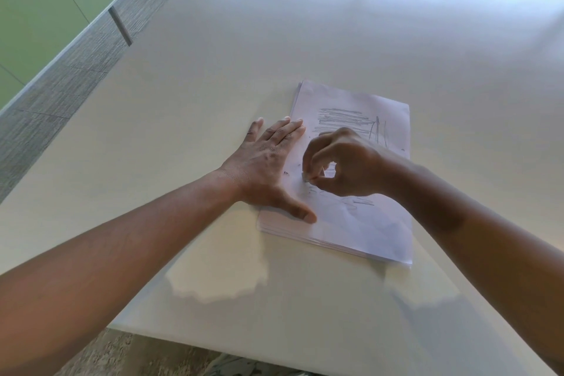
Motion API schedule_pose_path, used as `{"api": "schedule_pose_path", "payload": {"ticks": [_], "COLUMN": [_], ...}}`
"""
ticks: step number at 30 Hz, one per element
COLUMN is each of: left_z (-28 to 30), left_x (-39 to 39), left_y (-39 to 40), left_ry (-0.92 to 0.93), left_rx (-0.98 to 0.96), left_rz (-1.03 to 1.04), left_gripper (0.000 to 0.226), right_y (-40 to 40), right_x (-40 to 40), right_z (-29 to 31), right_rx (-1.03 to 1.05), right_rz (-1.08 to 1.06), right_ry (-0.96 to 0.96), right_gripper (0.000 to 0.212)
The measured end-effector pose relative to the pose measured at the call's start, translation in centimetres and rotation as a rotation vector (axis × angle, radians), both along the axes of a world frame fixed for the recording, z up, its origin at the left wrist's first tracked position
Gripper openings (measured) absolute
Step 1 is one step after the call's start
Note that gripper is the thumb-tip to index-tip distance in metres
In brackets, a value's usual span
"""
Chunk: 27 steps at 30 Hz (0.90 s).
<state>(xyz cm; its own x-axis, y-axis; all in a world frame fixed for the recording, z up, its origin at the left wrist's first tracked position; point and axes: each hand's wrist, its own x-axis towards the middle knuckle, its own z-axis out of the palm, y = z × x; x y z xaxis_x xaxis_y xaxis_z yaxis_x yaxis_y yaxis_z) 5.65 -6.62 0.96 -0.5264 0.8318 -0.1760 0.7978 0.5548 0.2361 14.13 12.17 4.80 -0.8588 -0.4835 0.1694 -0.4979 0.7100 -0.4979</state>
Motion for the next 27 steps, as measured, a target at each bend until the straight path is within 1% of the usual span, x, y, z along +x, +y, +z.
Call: {"api": "schedule_pose_path", "payload": {"ticks": [5, 12, 14, 17, 23, 27], "left_z": [-0.2, -0.2, -0.3, -0.4, -0.3, -0.2], "left_x": [0.0, -0.1, -0.1, -0.2, -0.1, 0.0], "left_y": [0.0, 0.0, 0.0, 0.1, 0.0, 0.0], "left_ry": [0.008, 0.017, 0.019, 0.027, 0.004, 0.003], "left_rx": [-0.009, 0.002, 0.013, 0.007, 0.009, 0.002], "left_rz": [-0.001, -0.009, -0.006, -0.009, 0.002, -0.007], "left_gripper": [0.167, 0.168, 0.168, 0.167, 0.169, 0.168], "right_y": [0.7, -0.2, -0.5, -0.3, -0.2, -0.3], "right_x": [1.2, -1.5, -2.1, -1.8, 0.9, 1.0], "right_z": [0.5, -0.1, -0.1, -0.1, -0.1, -0.1], "right_rx": [0.052, 0.001, -0.015, -0.026, -0.017, -0.031], "right_rz": [0.049, -0.056, -0.084, -0.079, -0.018, -0.036], "right_ry": [-0.074, 0.073, 0.086, 0.06, -0.085, -0.082], "right_gripper": [0.009, 0.012, 0.012, 0.009, 0.003, 0.005]}}
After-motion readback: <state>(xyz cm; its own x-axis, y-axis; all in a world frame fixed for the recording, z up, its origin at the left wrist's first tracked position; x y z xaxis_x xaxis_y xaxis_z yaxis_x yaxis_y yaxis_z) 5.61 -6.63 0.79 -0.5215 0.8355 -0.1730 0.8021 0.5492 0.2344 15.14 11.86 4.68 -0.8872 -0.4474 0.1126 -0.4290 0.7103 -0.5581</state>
